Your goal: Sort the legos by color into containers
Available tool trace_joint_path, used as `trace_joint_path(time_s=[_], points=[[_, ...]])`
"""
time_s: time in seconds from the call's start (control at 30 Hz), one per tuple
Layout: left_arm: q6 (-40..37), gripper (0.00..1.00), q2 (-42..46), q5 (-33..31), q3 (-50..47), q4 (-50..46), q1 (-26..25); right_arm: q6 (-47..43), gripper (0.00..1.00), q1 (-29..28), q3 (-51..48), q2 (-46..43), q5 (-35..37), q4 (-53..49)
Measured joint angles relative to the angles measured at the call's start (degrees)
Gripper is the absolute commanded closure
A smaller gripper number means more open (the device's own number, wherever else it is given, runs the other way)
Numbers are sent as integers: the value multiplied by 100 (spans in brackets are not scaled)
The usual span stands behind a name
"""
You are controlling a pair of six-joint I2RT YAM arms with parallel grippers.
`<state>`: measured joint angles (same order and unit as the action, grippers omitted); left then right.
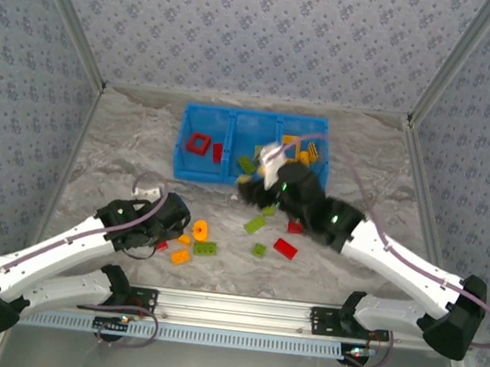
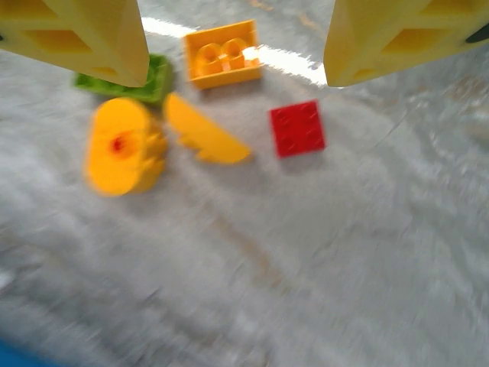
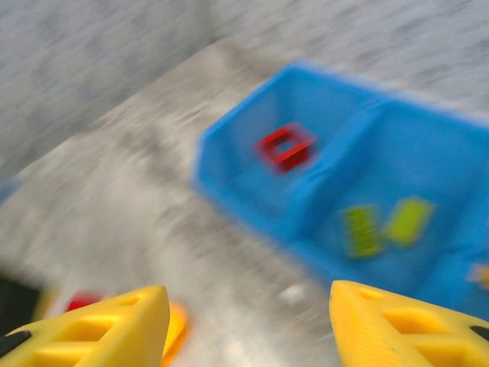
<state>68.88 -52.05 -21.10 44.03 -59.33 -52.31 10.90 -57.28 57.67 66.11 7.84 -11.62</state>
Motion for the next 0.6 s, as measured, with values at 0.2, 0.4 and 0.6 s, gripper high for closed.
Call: trace_joint_path(time_s=[0.2, 0.4, 0.6], points=[[127, 34, -17, 581, -944, 249, 240, 262, 34, -1958, -1434, -118, -157, 817], [-33, 32, -323, 1008, -1360, 852, 643, 560, 34, -2662, -1517, 197, 155, 1471], [-308, 36, -605, 1178, -1394, 1377, 1012, 629, 35, -2686, -1504, 457, 293, 1628]])
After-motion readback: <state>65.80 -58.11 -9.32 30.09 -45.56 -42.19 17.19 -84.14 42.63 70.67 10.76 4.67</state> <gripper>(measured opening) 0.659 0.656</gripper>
